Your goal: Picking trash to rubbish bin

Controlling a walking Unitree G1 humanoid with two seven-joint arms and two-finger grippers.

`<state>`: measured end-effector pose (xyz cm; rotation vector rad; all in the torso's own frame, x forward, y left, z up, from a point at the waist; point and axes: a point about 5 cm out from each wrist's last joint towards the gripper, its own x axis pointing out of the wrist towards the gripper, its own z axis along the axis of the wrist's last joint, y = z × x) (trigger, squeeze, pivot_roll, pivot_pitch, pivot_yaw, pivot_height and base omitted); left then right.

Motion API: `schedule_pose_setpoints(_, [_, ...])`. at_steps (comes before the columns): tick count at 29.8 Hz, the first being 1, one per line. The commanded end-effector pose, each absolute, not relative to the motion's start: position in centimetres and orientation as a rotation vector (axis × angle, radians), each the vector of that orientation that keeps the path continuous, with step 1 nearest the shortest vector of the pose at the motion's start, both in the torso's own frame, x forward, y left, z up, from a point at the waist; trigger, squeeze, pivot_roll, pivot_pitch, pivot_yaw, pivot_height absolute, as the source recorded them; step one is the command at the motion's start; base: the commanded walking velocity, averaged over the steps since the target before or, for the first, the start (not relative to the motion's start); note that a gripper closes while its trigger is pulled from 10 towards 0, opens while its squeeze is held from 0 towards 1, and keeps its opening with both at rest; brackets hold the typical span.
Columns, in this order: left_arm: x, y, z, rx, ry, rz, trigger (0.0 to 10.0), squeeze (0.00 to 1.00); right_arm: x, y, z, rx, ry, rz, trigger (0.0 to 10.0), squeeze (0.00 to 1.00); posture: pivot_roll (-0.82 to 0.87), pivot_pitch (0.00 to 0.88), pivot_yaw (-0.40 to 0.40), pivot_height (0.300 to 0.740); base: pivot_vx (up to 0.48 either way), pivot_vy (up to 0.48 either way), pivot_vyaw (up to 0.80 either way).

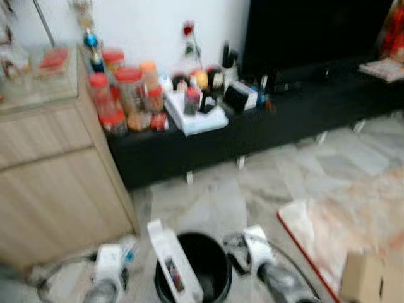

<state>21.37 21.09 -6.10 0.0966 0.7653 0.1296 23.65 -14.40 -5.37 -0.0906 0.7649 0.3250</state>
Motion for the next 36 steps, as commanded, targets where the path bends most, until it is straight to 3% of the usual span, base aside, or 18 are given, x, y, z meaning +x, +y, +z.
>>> schedule_pose_setpoints(1, [21.6, 22.3, -5.6, 0.121, 0.748, 0.153, 10.0, 0.0, 24.3, -13.1, -4.9, -0.079, 0.742, 0.351, 10.0, 0.0, -0.02, 0.003, -0.015, 0.74, 0.322, 0.0, 0.0])
schedule_pose_setpoints(6, [21.7, 22.3, -5.6, 0.123, 0.747, 0.154, 10.0, 0.0, 24.3, -13.1, -4.9, -0.078, 0.742, 0.357, 10.0, 0.0, -0.02, 0.008, -0.016, 0.74, 0.317, 0.0, 0.0])
schedule_pose_setpoints(22, [25.1, 20.5, -3.8, 0.113, 0.672, 0.057, 10.0, 0.0, 25.6, -11.8, -3.7, -0.121, 0.711, 0.535, 10.0, 0.0, -0.03, 0.02, -0.024, 0.74, 0.0, 0.0, 0.0])
schedule_pose_setpoints(36, [27.4, 16.0, -2.4, 0.07, 0.619, -0.181, 10.0, 0.0, 26.0, -10.1, -2.8, -0.068, 0.667, 0.671, 10.0, 0.0, -0.09, 0.058, -0.029, 0.74, 0.0, 0.0, 0.0])
